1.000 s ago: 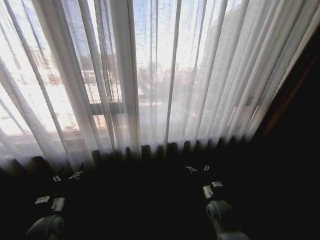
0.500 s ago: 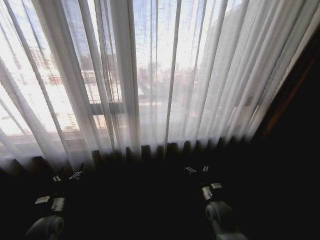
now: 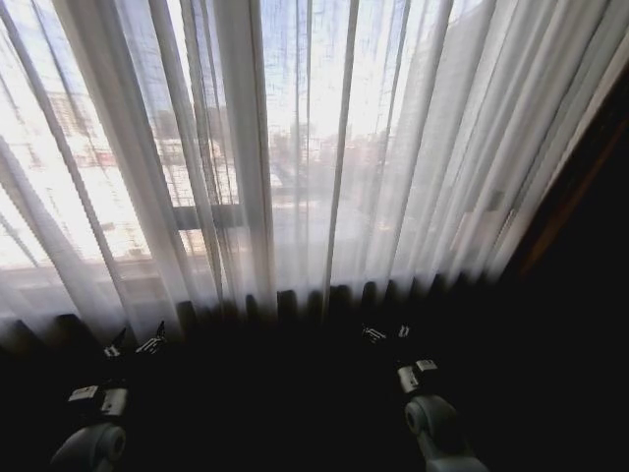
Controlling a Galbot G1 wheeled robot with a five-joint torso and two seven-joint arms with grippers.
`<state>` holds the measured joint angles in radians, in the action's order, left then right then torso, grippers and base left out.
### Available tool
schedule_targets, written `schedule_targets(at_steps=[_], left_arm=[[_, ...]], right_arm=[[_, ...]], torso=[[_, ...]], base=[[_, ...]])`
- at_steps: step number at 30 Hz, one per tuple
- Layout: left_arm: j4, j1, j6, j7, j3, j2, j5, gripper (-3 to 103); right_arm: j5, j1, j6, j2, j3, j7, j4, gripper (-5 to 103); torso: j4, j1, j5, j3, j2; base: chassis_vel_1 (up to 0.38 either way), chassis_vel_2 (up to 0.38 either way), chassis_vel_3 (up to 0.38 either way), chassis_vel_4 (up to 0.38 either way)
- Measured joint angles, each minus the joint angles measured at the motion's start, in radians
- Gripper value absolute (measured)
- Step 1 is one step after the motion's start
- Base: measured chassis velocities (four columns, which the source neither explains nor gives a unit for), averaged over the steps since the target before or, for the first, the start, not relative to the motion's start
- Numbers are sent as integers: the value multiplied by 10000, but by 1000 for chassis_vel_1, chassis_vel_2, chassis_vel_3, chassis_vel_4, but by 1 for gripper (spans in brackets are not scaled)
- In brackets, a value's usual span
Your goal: Open the curtains by pulling them apart, changing their state from closed to fully open.
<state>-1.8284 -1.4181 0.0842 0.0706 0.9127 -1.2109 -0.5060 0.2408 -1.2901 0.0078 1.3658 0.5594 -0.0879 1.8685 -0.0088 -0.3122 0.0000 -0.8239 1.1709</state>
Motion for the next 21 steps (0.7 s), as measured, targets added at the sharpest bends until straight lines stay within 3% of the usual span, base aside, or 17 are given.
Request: schedule_targets(at_steps=[13,21], left_arm=[[0,1,0,0,0,0,0,100],[1,0,0,-1,0,0,0,100]], right_arm=[[116,12,327,102,-173,-333,18,100],[95,78,480,114,-107,-1141,-135,100]], torso=[[0,-8,-1,-3,-4],[3,-4,-2,-2,-5]], base=[[-313,317,319,-322],[-90,73,53,-98]])
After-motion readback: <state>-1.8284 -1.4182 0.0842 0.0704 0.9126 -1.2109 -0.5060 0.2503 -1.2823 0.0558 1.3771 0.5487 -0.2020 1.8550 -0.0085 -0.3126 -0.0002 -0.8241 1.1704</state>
